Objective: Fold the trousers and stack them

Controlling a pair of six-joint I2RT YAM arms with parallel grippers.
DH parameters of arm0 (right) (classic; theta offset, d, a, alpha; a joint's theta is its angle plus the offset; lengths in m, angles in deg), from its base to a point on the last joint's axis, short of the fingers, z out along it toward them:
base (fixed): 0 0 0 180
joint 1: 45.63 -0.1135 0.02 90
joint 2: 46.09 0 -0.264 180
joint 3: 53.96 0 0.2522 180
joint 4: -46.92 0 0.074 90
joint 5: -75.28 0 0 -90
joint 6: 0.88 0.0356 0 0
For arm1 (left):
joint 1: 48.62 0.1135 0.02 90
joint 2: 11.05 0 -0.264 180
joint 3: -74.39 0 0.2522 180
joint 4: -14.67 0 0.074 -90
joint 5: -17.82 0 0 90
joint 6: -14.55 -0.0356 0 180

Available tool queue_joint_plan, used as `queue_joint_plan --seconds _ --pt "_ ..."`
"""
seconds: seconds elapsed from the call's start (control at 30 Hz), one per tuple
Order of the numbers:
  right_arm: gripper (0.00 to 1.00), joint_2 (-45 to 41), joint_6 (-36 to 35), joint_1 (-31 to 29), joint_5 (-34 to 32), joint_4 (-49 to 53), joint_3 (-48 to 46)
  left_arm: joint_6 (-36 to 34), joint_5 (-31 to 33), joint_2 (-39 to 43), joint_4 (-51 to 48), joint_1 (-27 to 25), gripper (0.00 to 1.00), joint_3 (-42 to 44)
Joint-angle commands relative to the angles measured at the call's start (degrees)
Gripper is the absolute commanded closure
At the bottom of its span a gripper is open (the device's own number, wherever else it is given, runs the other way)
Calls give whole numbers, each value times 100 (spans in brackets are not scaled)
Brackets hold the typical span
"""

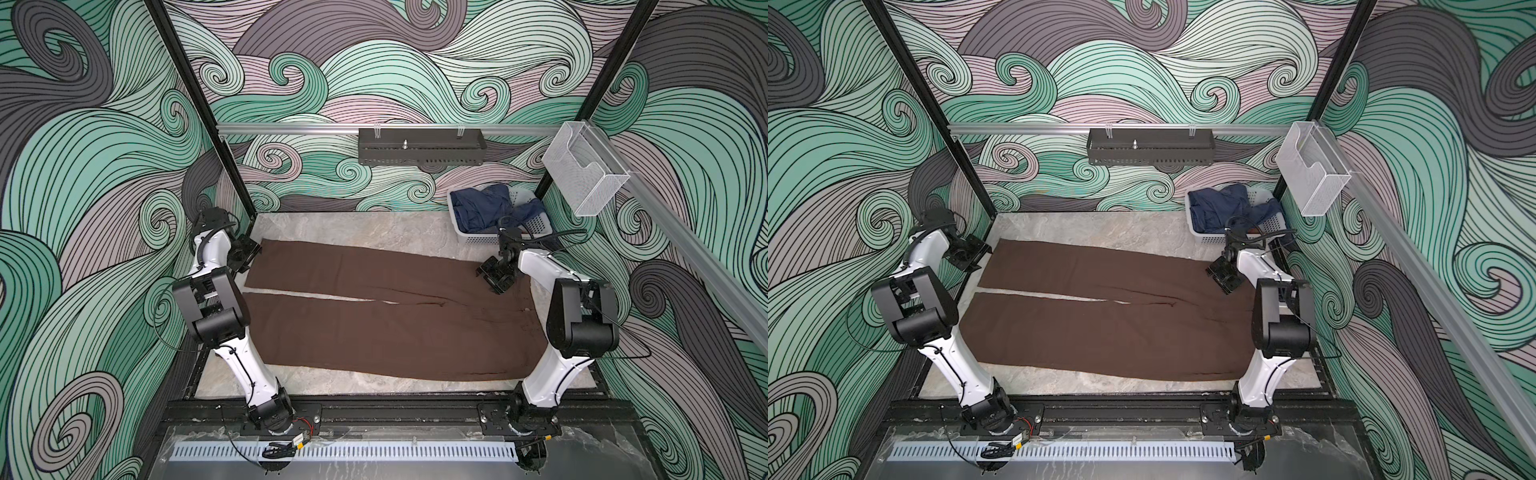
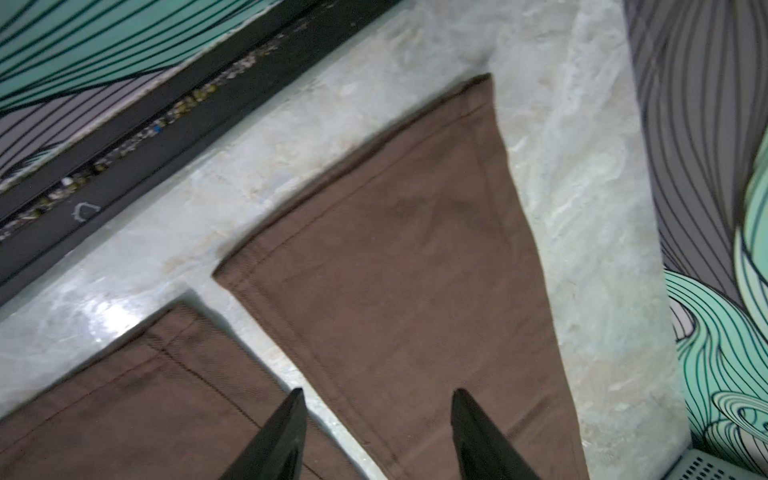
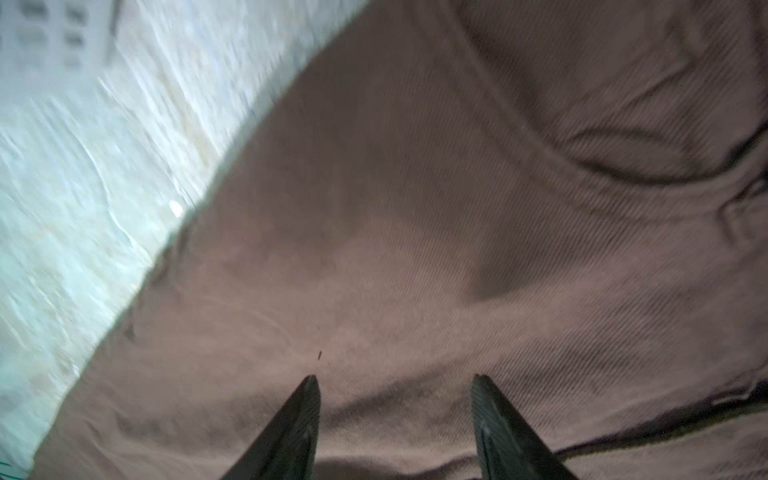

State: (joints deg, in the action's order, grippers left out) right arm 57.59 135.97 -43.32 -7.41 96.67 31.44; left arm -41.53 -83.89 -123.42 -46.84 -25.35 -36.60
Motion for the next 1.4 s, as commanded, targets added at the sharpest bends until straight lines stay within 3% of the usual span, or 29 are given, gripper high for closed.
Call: queue_joint_plan --seconds 0.0,0.17,0.23,0.47,0.73,0.87,1.07,1.23,1.37 --pt "50 219 74 186 2 -79 139 19 -282 -302 37 -294 41 -101" --pt "73 493 199 426 115 -273 152 313 -261 -533 252 -555 46 143" --pt "77 626 227 488 109 -334 169 398 -190 -572 362 -604 47 303" --pt "81 1313 298 546 82 -438 564 544 102 -977 441 -616 51 495" --pt "82 1721 325 565 160 -1017 980 586 186 -1627 333 -613 52 9" --pt "74 1484 294 583 213 -1016 955 564 127 -1795 262 -614 52 -248" --pt "47 488 64 604 6 -432 713 516 -159 -1348 346 -613 42 -277" --pt "42 -481 4 693 -317 356 441 334 -298 -321 209 -613 35 -119" --pt "41 -1043 92 854 -212 748 17 192 -481 688 140 -607 32 545"
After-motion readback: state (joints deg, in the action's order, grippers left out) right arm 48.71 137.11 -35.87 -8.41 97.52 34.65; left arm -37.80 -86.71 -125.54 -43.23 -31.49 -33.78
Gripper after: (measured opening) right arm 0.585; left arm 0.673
